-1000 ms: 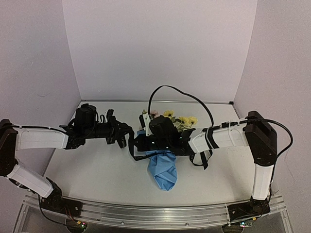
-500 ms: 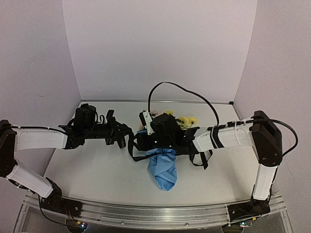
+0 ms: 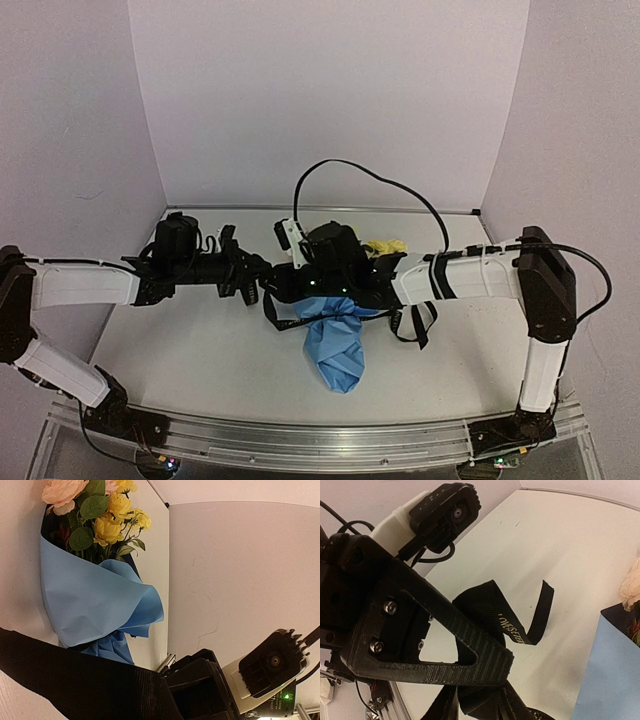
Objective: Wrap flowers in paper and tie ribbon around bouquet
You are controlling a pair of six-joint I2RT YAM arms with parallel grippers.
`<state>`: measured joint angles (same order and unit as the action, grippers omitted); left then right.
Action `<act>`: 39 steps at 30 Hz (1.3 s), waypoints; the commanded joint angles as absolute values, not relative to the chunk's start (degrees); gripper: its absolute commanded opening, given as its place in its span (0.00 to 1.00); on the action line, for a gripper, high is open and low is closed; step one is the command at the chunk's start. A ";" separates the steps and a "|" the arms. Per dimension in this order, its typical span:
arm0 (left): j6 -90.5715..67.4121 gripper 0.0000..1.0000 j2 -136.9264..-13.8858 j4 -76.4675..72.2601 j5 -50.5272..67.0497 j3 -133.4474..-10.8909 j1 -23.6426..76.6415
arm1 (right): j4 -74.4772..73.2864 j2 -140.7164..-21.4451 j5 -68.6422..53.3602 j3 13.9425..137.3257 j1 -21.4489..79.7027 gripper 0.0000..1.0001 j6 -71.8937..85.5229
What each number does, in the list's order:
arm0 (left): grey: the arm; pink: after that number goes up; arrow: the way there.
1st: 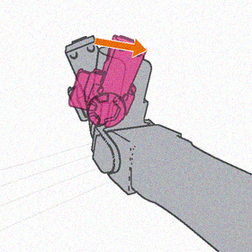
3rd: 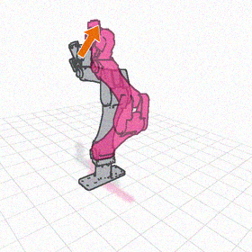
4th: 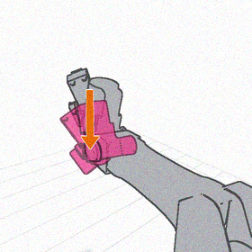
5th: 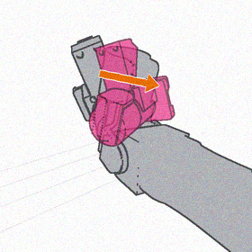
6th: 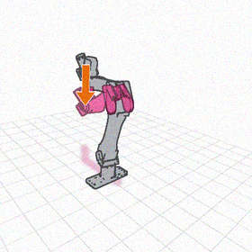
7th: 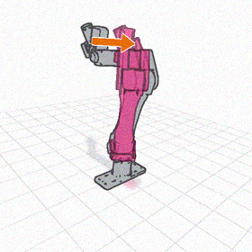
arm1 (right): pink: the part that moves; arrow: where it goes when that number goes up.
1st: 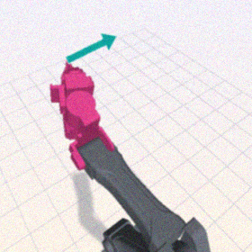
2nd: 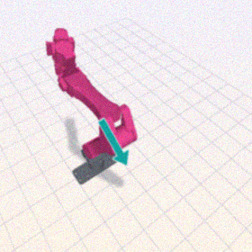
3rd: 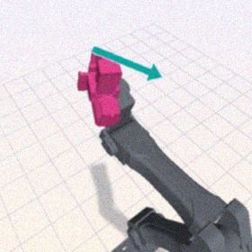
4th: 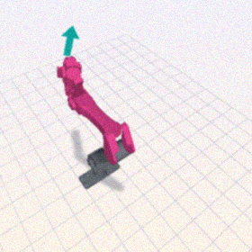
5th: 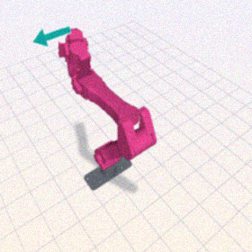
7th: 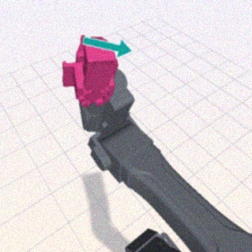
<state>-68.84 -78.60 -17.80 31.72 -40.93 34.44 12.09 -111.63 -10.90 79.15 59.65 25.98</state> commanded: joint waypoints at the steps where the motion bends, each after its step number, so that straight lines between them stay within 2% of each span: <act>1: -67.77 0.00 -79.09 -18.15 32.55 -43.53 34.47 | 12.74 -111.98 -11.51 79.89 59.33 0.19 26.47; 7: -65.64 0.03 -79.23 -16.09 32.00 -43.68 34.45 | 9.48 -110.37 -6.81 78.43 59.44 0.01 27.77; 11: -58.76 0.21 -77.06 -9.18 28.48 -43.23 34.55 | 6.36 -106.58 -1.74 74.24 59.44 0.00 29.37; 17: -50.59 0.34 -70.84 -5.32 25.49 -38.08 35.51 | -4.18 -103.97 4.17 73.74 60.63 0.00 28.73; 23: -36.87 0.47 -72.90 -0.56 22.13 -41.45 37.63 | -7.17 -101.85 5.62 73.64 61.70 0.00 25.62; 32: -27.62 0.51 -84.86 -1.32 20.12 -50.19 41.47 | -7.91 -101.65 2.36 75.39 61.74 0.00 21.48; 39: -22.93 0.53 -89.67 1.98 21.73 -55.90 42.01 | -7.91 -101.57 3.16 75.64 61.70 0.00 20.91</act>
